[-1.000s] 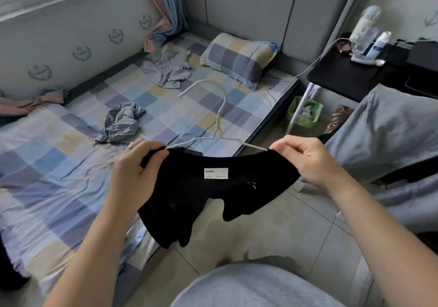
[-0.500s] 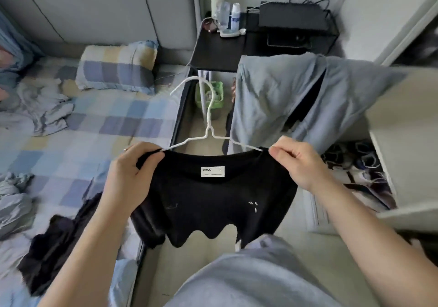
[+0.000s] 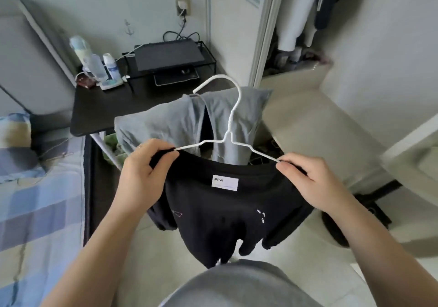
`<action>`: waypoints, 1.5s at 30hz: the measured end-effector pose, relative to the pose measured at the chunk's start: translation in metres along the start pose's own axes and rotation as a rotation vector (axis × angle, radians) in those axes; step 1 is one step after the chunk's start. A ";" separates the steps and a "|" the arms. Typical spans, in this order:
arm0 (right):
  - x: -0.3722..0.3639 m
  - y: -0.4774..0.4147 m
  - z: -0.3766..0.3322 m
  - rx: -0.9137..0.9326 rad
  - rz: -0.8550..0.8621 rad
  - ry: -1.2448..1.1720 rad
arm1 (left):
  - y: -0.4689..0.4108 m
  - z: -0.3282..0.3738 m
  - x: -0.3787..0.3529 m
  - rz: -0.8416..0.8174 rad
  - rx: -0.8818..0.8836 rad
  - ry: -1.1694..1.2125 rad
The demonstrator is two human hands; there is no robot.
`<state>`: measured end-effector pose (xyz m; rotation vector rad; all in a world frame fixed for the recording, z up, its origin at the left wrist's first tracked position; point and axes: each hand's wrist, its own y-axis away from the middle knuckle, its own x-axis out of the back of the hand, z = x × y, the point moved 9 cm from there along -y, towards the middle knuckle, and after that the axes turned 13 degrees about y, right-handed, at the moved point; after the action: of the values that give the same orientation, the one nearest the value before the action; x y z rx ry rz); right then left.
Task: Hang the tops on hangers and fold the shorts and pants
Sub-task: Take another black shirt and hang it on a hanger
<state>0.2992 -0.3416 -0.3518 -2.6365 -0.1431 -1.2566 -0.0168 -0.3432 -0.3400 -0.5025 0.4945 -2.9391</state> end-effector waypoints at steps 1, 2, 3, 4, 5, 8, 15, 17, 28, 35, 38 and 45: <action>0.007 -0.002 0.009 -0.025 -0.032 0.021 | -0.014 0.002 -0.017 -0.028 -0.014 0.010; 0.015 -0.002 0.018 -0.049 -0.051 0.021 | -0.029 0.004 -0.035 -0.061 -0.029 0.014; 0.025 -0.002 0.026 -0.071 -0.061 0.013 | -0.043 0.007 -0.054 -0.099 -0.051 0.015; 0.036 0.001 0.034 -0.090 -0.067 0.012 | -0.056 0.011 -0.074 -0.140 -0.073 0.017; 0.046 0.004 0.041 -0.107 -0.066 0.024 | -0.068 0.014 -0.094 -0.181 -0.090 0.028; 0.072 0.021 0.062 -0.189 -0.008 0.103 | -0.102 0.027 -0.158 -0.310 -0.181 0.085; 0.104 0.055 0.094 -0.522 0.368 0.097 | -0.159 0.047 -0.296 -0.591 -0.324 0.102; 0.104 0.054 0.098 -0.617 0.468 0.044 | -0.169 0.049 -0.319 -0.680 -0.310 0.174; 0.149 -0.072 0.087 -0.743 1.004 -0.077 | -0.234 0.036 -0.361 -1.170 -0.189 0.387; 0.199 -0.169 0.078 -0.704 1.092 -0.079 | -0.270 0.071 -0.360 -1.344 -0.311 0.441; 0.230 -0.206 0.065 -0.652 1.160 -0.086 | -0.287 0.095 -0.364 -1.354 -0.390 0.411; 0.332 -0.280 0.042 -0.474 1.302 -0.128 | -0.352 0.160 -0.372 -1.078 -0.526 0.356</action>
<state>0.4894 -0.0613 -0.0772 -2.2117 1.6951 -0.6369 0.3657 0.0030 -0.1915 -0.3426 1.4561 -3.9360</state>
